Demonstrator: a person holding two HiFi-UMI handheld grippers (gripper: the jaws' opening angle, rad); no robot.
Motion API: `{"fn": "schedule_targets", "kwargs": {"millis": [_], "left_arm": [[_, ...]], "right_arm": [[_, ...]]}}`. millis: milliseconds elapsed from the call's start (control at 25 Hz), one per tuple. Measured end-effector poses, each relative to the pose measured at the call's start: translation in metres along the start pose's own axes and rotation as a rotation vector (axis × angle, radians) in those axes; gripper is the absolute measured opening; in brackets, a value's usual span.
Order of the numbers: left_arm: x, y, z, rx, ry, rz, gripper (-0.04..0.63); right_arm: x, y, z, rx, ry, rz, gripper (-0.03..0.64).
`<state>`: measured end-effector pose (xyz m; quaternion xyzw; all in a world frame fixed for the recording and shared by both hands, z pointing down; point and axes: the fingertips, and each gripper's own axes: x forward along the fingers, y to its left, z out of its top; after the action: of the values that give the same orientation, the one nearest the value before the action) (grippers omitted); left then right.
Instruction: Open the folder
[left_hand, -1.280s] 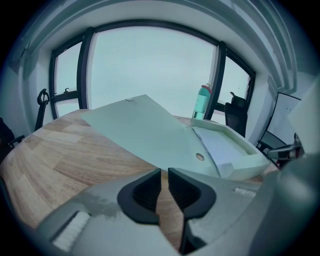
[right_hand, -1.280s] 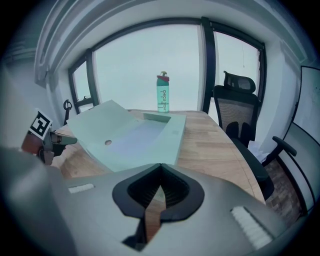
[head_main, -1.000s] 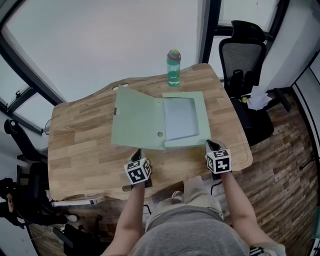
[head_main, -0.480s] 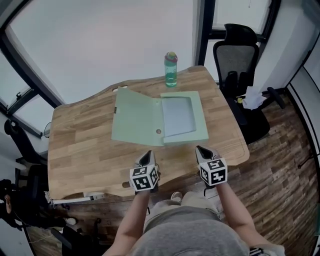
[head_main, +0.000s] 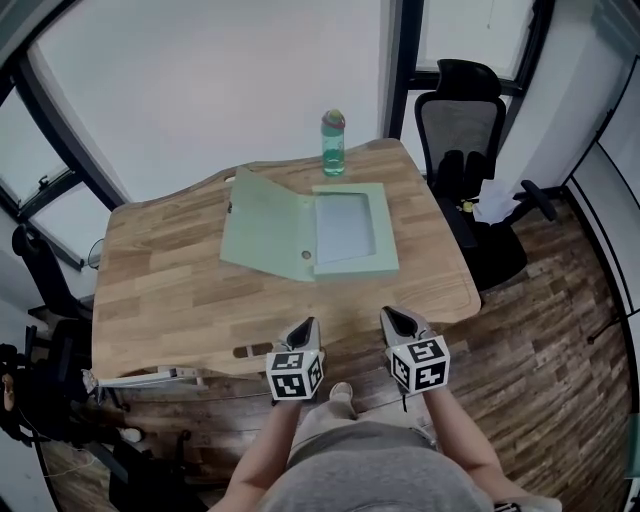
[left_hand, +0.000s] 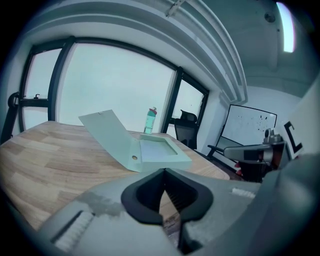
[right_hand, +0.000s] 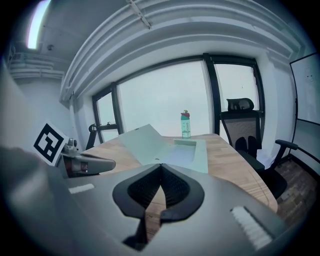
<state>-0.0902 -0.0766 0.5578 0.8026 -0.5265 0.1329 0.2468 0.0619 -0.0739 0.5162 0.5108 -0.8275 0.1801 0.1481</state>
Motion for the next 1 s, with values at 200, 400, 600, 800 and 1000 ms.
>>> {"fn": "schedule_targets", "kwargs": {"millis": [200,400,600,800,1000], "left_arm": [[-0.031,-0.031,-0.016,-0.015,0.004,-0.016,0.005],[-0.057,-0.051,-0.03,-0.035,0.006,-0.024,0.005],[-0.073,-0.065,-0.038,-0.045,0.0,-0.027,0.005],[-0.076,-0.071,-0.036,-0.051,-0.019,-0.021,0.005],[-0.075,-0.076,-0.034,-0.049,-0.02,-0.025,0.005]], "right_arm": [[-0.038,0.011,-0.012,0.015,-0.016,0.009,-0.002],[-0.063,0.021,-0.025,0.038,-0.015,0.017,-0.002],[-0.081,0.028,-0.034,0.057,-0.011,0.04,-0.002],[-0.09,0.025,-0.033,0.053,-0.023,0.042,-0.003],[-0.094,0.021,-0.029,0.051,-0.042,0.044,-0.003]]}}
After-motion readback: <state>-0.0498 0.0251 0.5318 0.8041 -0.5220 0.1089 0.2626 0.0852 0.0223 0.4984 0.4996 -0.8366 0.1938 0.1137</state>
